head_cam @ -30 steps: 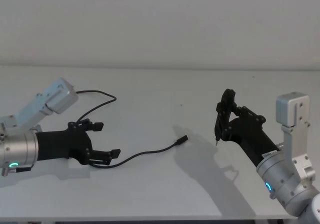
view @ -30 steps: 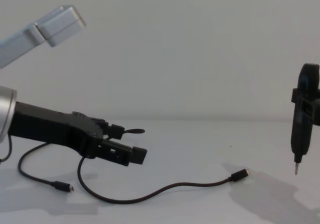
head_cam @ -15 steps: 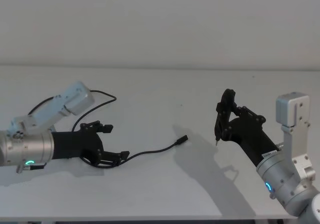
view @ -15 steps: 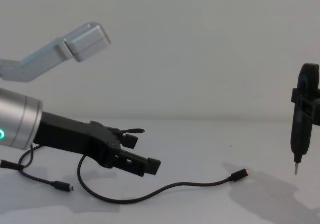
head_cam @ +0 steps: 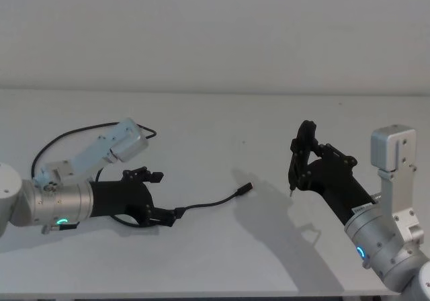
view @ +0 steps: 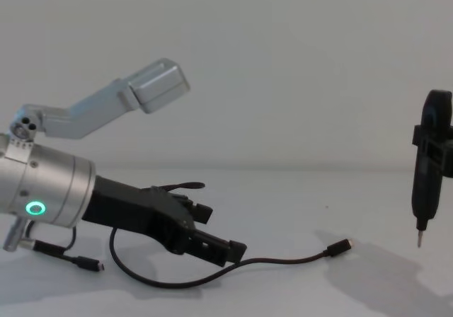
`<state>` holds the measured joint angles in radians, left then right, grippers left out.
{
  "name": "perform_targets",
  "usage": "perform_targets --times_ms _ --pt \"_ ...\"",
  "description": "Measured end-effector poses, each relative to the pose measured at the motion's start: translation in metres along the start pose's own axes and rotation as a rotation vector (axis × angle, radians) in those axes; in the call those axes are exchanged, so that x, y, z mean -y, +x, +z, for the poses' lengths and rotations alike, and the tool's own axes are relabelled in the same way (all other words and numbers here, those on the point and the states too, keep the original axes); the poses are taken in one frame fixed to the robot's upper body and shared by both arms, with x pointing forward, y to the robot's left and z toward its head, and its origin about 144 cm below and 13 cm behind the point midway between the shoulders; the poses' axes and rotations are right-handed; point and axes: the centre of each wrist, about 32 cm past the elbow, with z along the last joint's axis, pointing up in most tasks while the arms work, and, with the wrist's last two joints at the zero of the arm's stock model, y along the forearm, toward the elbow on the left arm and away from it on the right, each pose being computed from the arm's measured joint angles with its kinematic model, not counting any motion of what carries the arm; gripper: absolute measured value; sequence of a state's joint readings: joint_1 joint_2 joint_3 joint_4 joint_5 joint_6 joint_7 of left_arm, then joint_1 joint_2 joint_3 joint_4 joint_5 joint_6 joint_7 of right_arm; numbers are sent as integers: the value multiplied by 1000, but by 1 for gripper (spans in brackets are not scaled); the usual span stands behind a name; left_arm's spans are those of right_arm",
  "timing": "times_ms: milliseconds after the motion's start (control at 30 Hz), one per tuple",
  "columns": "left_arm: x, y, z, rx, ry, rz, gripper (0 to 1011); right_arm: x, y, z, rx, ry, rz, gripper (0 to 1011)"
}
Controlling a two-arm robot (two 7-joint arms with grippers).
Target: Pick up the data cable with the one hand.
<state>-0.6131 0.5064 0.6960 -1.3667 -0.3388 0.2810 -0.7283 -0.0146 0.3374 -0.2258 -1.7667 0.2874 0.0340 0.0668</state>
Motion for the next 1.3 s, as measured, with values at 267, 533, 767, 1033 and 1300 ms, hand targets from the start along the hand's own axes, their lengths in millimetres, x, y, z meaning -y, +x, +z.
perform_targets --times_ms 267,533,767,1033,1300 --pt "13 -1 -1 -4 10 8 1001 0 0 0 0 0 0 274" --pt "22 -2 -3 -13 26 14 1000 0 0 0 0 0 0 274" --pt "27 -2 -6 -15 41 18 1001 0 0 0 0 0 0 274" --pt "30 -3 -8 -14 51 25 1001 0 0 0 0 0 0 274" --pt "32 -3 -9 -12 53 27 938 0 0 0 0 0 0 275"
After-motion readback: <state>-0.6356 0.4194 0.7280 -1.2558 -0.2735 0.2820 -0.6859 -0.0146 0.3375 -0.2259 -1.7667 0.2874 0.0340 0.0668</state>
